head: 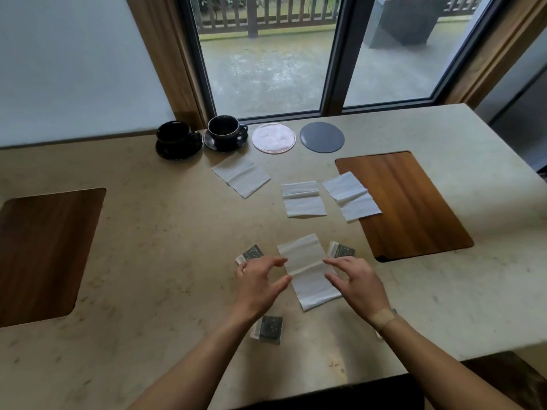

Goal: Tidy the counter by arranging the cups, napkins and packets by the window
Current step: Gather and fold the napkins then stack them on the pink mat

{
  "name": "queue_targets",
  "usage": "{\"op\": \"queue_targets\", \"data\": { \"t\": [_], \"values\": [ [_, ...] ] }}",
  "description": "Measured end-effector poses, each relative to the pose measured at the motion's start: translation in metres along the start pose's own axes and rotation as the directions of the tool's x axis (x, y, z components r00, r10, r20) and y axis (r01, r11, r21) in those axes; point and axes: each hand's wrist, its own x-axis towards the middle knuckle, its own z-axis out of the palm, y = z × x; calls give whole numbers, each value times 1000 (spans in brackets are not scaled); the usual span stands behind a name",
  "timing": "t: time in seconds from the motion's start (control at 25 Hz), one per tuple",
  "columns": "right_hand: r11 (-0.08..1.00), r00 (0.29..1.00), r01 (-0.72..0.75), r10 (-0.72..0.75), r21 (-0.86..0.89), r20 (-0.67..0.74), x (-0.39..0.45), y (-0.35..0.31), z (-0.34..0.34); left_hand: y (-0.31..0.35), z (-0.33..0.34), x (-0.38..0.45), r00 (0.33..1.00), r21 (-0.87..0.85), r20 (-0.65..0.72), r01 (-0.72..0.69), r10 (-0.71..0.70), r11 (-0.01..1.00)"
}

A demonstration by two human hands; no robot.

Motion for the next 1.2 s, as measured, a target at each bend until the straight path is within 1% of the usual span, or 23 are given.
{"op": "queue_targets", "data": {
  "t": [0.2,0.44,0.56,0.68,0.88,1.08,1.12,1.2],
  "values": [
    [994,996,16,-6,-104,89,14,18,4,9,37,9,997,41,49,64,-66,997],
    [964,976,86,-32,-250,213,39,31,10,5,59,20,981,236,116,124,-154,964],
    [947,959,114,-26,-301,284,50,32,14,3,62,23,978,360,145,88,-149,929],
    [932,948,140,-29,-333,317,56,33,19,3,66,24,985,423,139,37,-105,905],
    [936,952,132,-27,-328,305,62,33,25,2,69,23,993,456,102,1,-54,890],
    [954,966,111,-37,-278,256,61,29,23,-3,64,25,992,425,103,18,-68,905],
    [965,971,90,-30,-247,239,60,28,22,-4,63,25,993,399,99,16,-60,917],
    [992,977,41,-14,-123,213,60,22,15,-4,54,26,995,312,85,21,-49,950]
  ]
}}
